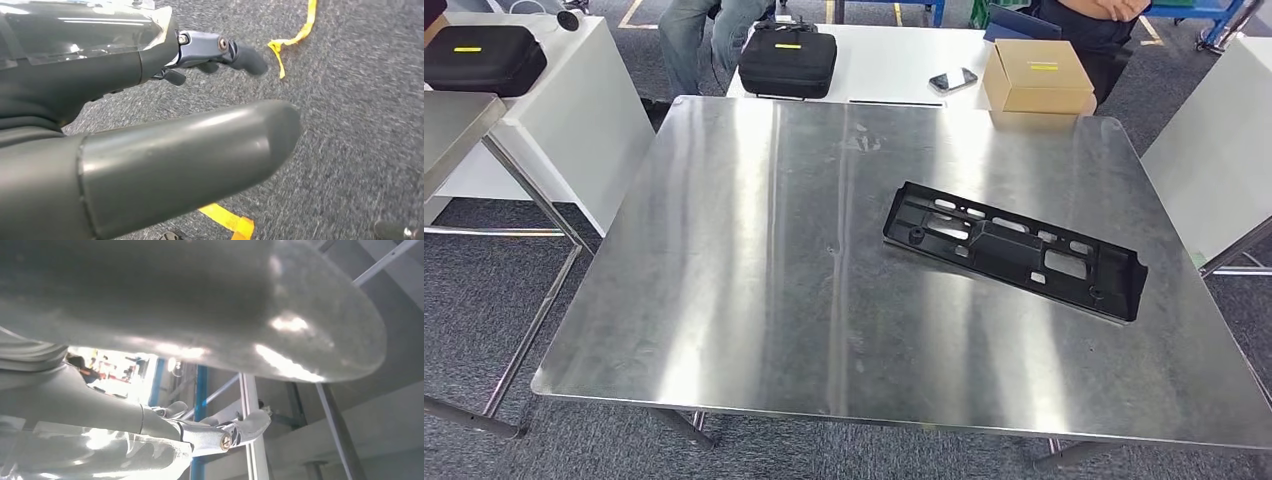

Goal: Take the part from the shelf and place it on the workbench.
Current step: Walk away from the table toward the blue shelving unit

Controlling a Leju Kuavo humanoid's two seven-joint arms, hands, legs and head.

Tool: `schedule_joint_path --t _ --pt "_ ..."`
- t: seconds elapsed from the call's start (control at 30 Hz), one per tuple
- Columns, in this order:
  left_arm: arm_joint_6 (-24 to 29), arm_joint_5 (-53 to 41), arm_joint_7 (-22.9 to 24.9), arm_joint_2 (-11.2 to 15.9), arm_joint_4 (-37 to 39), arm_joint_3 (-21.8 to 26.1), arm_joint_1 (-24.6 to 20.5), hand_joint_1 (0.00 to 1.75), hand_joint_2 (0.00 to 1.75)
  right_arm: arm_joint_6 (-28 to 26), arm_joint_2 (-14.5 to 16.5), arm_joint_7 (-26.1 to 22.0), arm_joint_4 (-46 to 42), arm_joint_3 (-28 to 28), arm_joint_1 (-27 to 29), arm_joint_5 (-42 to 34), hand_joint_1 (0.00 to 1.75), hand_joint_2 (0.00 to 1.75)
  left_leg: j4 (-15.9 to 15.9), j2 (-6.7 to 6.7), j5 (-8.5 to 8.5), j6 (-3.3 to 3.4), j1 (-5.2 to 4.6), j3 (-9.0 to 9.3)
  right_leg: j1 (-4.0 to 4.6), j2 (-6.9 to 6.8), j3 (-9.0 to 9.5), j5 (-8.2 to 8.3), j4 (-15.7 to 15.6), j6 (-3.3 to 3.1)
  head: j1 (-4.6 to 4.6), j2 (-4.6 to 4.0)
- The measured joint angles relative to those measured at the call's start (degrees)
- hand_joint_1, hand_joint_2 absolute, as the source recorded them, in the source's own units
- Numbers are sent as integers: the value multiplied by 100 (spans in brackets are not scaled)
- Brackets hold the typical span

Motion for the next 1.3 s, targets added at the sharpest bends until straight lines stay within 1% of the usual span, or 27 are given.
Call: schedule_joint_path --t 0.07,0.1,0.13,0.17,0.2,0.23,0.27,0.3,0.33,0.43,0.5,0.57,0.6,0.63,0.67,0.77,0.8,0.83,0.9,0.97,1.0,1.07,1.13,1.17,1.2,1.27,1.3 --pt "30 23 20 -20 0 23 -4 0 0 0 -1 -47 34 1 47 -89 0 0 -5 6 27 6 5 -40 -3 3 -287 -355 756 -37 16 0" --pt "42 28 30 -31 1 33 -3 0 0 0 4 -97 49 2 85 -129 0 0 -2 9 37 -5 10 -57 -12 2 -369 -449 1021 -20 17 0" --pt "54 28 35 -40 2 40 -3 0 0 0 11 -155 58 3 124 -162 0 0 3 10 47 -20 19 -72 -23 1 -342 -450 1073 23 17 0" --pt "65 28 36 -48 4 43 -2 0 0 0 21 -208 64 5 157 -184 0 0 12 9 56 -38 35 -83 -39 0 -194 -365 883 88 22 0" --pt "75 28 36 -54 7 43 -3 0 0 0 33 -247 66 8 180 -199 0 0 29 6 59 -64 54 -94 -62 -3 51 -229 497 161 24 0" --pt "85 28 36 -57 8 43 -5 0 0 0 44 -271 67 11 191 -210 0 0 52 4 57 -98 68 -109 -80 1 313 -140 65 210 28 0" --pt "95 28 36 -61 10 43 -7 0 0 0 54 -285 68 14 207 -223 0 0 78 -2 54 -139 70 -138 -77 23 509 -53 -249 222 30 0" --pt "105 28 35 -62 12 43 -9 0 0 0 63 -296 70 15 223 -240 0 0 113 -10 49 -179 62 -166 -74 44 622 -27 -445 200 32 0" --pt "115 28 35 -62 14 43 -12 0 0 0 71 -304 76 15 240 -256 0 0 140 -19 52 -216 50 -195 -61 68 647 -38 -489 142 29 0" --pt "141 26 33 -62 17 43 -13 0 0 1 92 -314 108 16 251 -287 0 0 264 -33 -25 -295 64 -278 -86 75 567 -2 -457 -24 -6 0" --pt "154 22 28 -61 26 43 -16 0 0 7 98 -314 124 16 220 -288 0 0 647 -17 -387 -340 87 -436 -94 56 483 57 -460 -137 -24 0" --pt "160 11 24 -61 46 43 -20 0 0 13 99 -314 139 15 196 -292 0 0 1327 -7 -860 -368 94 -683 -61 32 384 127 -455 -228 -31 0" --pt "161 6 23 -61 58 42 -21 0 0 13 100 -314 149 14 191 -301 0 0 1603 -6 -994 -372 97 -759 -44 21 340 163 -452 -248 -33 0" --pt "162 2 20 -60 67 42 -21 0 0 13 101 -314 158 14 190 -313 0 0 1720 -5 -1012 -368 98 -752 -30 14 292 198 -450 -254 -34 0" --pt "164 0 14 -60 73 42 -21 0 0 12 102 -315 164 14 190 -327 0 0 1623 -5 -921 -352 98 -633 -18 10 253 232 -449 -249 -36 0" --pt "170 -1 -22 -45 88 42 -33 0 0 11 103 -331 171 13 193 -376 0 0 501 -10 -498 -260 84 137 13 9 188 322 -447 -195 -36 0" --pt "170 -4 -31 -38 93 40 -39 0 0 11 103 -343 171 13 195 -398 0 0 227 -12 -434 -240 70 303 25 5 177 354 -447 -166 -31 0" --pt "170 -8 -37 -32 97 39 -44 0 0 10 102 -356 171 12 200 -419 0 0 91 -14 -415 -231 52 374 32 0 169 387 -449 -134 -34 0" --pt "170 -12 -41 -27 103 39 -45 0 0 9 101 -381 171 11 230 -447 0 0 34 -9 -346 -200 27 342 37 -6 160 459 -470 -40 -33 0" --pt "173 -9 -42 -23 109 39 -48 0 0 9 95 -399 172 10 273 -469 0 0 -28 22 -223 -127 32 276 34 -2 75 344 -351 -7 -24 0" --pt "174 -7 -43 -19 113 39 -50 0 0 9 88 -405 173 9 290 -477 0 0 -54 42 -153 -93 41 221 40 1 -15 162 -145 -34 -13 0" --pt "178 -2 -47 -11 119 39 -52 0 0 9 77 -412 174 10 323 -489 0 0 -49 70 -44 -47 23 78 37 4 -235 -319 544 -108 7 0" --pt "179 7 -49 -10 128 40 -49 0 0 9 73 -414 179 12 355 -492 0 0 -40 88 49 -44 3 -50 36 3 -330 -555 1103 -95 9 0" --pt "179 11 -50 -11 134 39 -48 0 0 9 72 -414 182 13 365 -489 0 0 -32 94 89 -48 -2 -106 36 3 -287 -542 1187 -58 11 0" --pt "179 11 -50 -11 140 39 -47 0 0 9 71 -414 186 13 369 -485 0 0 -19 98 125 -55 -3 -153 35 3 -158 -458 1094 -9 11 0" --pt "183 16 -59 -13 149 38 -50 0 0 10 69 -414 190 15 371 -480 0 0 31 100 200 -81 -2 -261 35 1 359 -237 441 76 13 0" --pt "189 23 -68 -13 152 38 -52 0 0 10 66 -409 192 18 368 -485 0 0 64 98 234 -103 -10 -316 42 2 680 -193 -13 78 14 0"
